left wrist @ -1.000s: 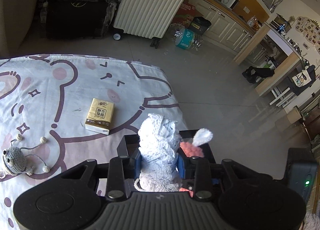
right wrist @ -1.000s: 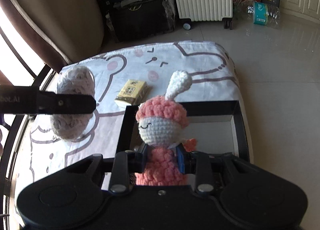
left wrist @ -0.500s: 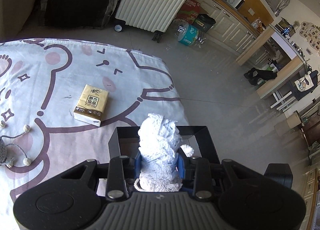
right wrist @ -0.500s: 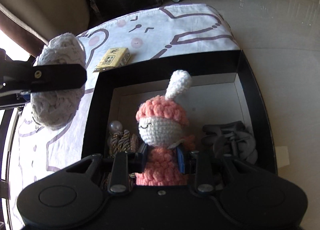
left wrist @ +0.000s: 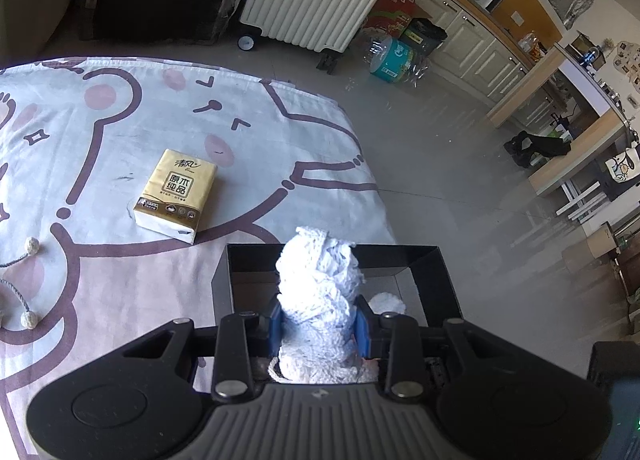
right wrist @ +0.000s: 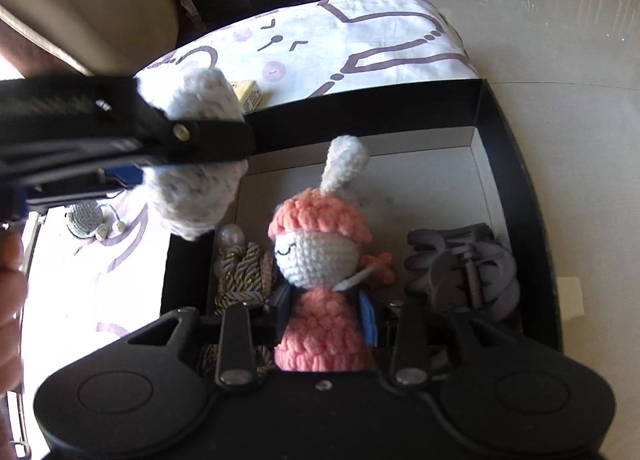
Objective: Organize objects
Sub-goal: 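Lower the white doll and pink bunny into the black box with both grippers, then open both grippers to release the toys and withdraw up from the box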
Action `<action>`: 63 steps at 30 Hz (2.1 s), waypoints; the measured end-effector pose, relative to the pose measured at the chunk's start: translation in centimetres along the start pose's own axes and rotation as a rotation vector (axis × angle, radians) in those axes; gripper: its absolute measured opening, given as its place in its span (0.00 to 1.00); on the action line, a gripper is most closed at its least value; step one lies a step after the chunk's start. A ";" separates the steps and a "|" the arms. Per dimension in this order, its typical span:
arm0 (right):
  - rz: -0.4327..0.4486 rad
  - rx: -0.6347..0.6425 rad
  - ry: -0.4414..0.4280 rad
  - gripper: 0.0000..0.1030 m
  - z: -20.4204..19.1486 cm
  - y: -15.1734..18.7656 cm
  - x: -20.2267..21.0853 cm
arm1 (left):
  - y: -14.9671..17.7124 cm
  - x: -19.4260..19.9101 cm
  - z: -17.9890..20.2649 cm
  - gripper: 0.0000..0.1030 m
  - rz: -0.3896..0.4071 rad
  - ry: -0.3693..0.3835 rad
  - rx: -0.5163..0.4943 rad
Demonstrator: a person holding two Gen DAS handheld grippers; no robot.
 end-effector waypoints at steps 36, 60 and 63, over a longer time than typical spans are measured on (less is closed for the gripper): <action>0.105 -0.042 0.019 0.31 0.9 -2.4 4.6 | 0.5 2.0 0.0 0.48 -0.028 -0.076 -0.089; 0.185 -0.077 0.051 0.32 -0.4 -3.7 7.2 | -0.6 7.2 -4.1 0.59 -0.021 -0.154 -0.111; 0.187 -0.085 0.069 0.33 -0.4 -3.4 7.3 | -0.3 7.7 -4.3 0.76 -0.025 -0.146 -0.117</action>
Point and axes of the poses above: each gripper's, at about its wrist camera, not at the fingertips, and x roughly against the way its jaws point, z to its right, y to its underside, the point moved 9 cm from there along -x, roughly the way its jaws point, and after that the axes turned 4 degrees about z, right-handed, at the moved point
